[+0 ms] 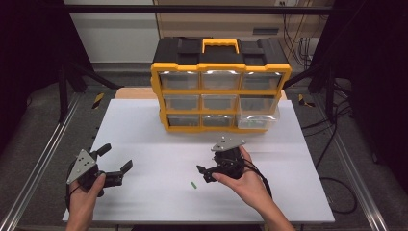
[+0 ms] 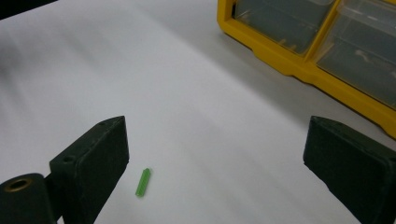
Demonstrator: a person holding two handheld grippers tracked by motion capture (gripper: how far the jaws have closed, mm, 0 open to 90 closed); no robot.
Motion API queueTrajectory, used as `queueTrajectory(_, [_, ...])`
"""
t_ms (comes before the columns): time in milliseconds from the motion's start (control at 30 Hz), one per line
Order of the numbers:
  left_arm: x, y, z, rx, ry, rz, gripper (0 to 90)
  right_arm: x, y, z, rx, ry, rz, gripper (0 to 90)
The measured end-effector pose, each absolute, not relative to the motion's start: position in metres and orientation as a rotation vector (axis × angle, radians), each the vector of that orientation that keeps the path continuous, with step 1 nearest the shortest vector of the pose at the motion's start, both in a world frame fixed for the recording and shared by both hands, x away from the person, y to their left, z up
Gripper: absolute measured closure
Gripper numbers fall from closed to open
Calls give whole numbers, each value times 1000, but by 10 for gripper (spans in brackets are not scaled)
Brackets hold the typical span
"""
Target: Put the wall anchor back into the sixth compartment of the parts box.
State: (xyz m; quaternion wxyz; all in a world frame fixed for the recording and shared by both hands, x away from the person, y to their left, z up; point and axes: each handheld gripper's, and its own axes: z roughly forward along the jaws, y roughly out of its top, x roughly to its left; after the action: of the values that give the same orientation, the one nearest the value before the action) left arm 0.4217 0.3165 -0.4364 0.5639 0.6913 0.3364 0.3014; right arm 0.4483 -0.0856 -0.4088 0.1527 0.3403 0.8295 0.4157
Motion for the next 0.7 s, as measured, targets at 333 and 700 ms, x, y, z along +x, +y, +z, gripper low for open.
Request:
queueTrajectory(333, [421,315,-437,1638,786,714,8,446,-77,-423,965,2433,1164,87])
queueTrajectory(700, [422,312,-437,1649,778,711,7,447,-72,-434,966,2463,1172,103])
